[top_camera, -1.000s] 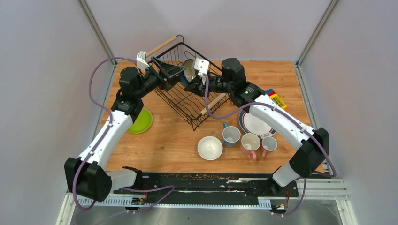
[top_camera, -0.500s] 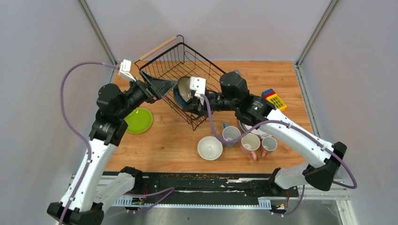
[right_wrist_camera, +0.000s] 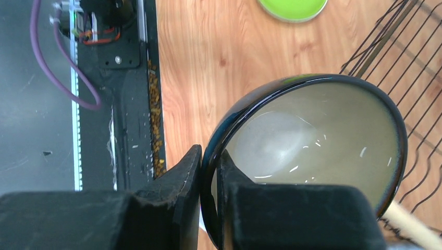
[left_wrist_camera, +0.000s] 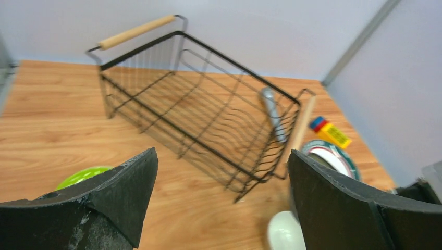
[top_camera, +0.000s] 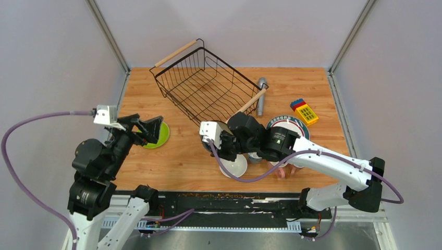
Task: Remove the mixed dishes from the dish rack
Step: Place the bowl at the center of the board.
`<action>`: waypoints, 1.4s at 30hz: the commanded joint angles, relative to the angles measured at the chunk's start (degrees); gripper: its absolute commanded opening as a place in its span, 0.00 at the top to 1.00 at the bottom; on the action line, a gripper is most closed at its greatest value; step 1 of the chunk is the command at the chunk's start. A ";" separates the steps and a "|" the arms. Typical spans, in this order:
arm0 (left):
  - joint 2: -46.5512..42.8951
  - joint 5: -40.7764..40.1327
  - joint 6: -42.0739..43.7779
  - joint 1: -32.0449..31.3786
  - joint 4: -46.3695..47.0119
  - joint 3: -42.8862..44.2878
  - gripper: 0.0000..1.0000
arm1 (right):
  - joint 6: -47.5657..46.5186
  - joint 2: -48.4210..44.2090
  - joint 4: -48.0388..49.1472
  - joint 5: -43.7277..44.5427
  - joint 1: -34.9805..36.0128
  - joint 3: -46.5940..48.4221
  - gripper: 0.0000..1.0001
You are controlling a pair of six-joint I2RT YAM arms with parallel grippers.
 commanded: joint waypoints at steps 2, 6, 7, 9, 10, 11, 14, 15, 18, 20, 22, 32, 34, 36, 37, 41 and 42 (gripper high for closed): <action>-8.56 -12.95 10.06 0.21 -7.13 -5.82 0.00 | 5.49 -1.06 2.35 9.83 3.30 -3.72 1.00; -14.73 -14.67 10.89 0.24 -6.91 -10.51 0.00 | 8.71 0.16 1.96 14.54 4.42 -7.29 1.00; -15.91 -14.98 10.77 0.22 -6.99 -10.92 0.00 | 9.34 0.21 1.96 15.71 4.58 -8.23 1.00; -17.12 -15.33 10.50 0.28 -6.90 -11.87 0.00 | 10.50 0.09 2.04 16.17 4.62 -9.87 1.00; -17.51 -15.44 10.41 0.22 -6.80 -12.50 0.00 | 10.91 0.13 2.13 16.16 4.62 -10.60 1.00; -18.26 -15.79 10.38 0.22 -6.52 -13.25 0.00 | 11.50 0.35 2.18 16.28 4.62 -11.32 1.00; -19.87 -16.40 9.97 0.21 -5.63 -14.93 0.00 | 12.70 1.98 2.22 16.47 4.69 -12.74 1.00; -20.58 -16.37 9.81 0.21 -5.24 -15.86 0.00 | 13.25 2.47 2.27 16.60 4.70 -13.25 1.00; -22.16 -15.80 9.07 0.21 -4.00 -17.68 0.00 | 14.03 4.15 3.18 17.14 4.70 -14.46 1.00; -23.28 -15.74 8.88 0.21 -3.41 -19.01 0.00 | 14.40 5.28 3.98 17.41 4.70 -14.98 1.00; -24.26 -16.03 8.75 0.21 -3.05 -20.20 0.00 | 14.86 6.56 4.36 17.32 4.70 -15.12 1.00; -24.76 -17.58 8.24 0.22 -2.41 -22.12 0.00 | 16.97 10.43 4.51 19.72 5.52 -15.73 0.87; -24.75 -17.65 8.27 0.21 -2.38 -22.22 0.00 | 17.25 10.70 4.49 20.15 5.86 -15.90 0.78; -24.70 -17.71 8.32 0.21 -2.27 -22.28 0.00 | 17.64 10.93 4.51 20.91 6.30 -15.96 0.69; -24.64 -17.77 8.33 0.21 -2.24 -22.31 0.00 | 17.82 10.90 4.51 21.25 6.55 -16.00 0.65; -24.48 -17.80 8.33 0.21 -2.30 -22.32 0.00 | 18.00 10.35 4.51 21.52 7.57 -15.47 0.43; -24.42 -17.77 8.33 0.21 -2.30 -22.32 0.00 | 17.98 9.97 4.44 21.52 7.86 -15.14 0.38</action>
